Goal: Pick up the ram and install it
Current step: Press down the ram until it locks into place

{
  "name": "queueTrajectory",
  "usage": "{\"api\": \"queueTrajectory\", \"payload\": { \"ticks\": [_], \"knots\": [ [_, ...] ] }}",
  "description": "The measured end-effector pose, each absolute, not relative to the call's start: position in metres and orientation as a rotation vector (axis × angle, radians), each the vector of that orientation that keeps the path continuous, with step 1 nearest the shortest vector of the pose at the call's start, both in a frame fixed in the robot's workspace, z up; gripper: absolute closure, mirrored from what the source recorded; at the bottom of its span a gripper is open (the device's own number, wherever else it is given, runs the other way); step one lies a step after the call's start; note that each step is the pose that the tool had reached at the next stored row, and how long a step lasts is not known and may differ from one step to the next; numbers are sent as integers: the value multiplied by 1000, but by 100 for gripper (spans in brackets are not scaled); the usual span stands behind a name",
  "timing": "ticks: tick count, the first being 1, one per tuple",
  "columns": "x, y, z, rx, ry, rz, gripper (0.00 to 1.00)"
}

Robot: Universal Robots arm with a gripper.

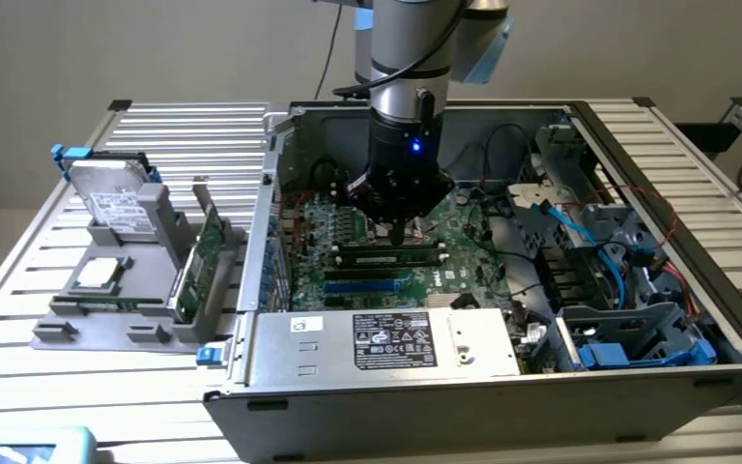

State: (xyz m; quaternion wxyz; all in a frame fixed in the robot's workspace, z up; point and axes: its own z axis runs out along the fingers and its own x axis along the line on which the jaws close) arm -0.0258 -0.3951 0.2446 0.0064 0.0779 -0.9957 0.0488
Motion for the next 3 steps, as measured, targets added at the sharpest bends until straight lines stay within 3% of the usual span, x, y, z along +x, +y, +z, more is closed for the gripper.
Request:
{"api": "queueTrajectory", "payload": {
  "ticks": [3],
  "knots": [
    [-26, -395, 245, 244, -3116, 153, 89]
  ]
}}
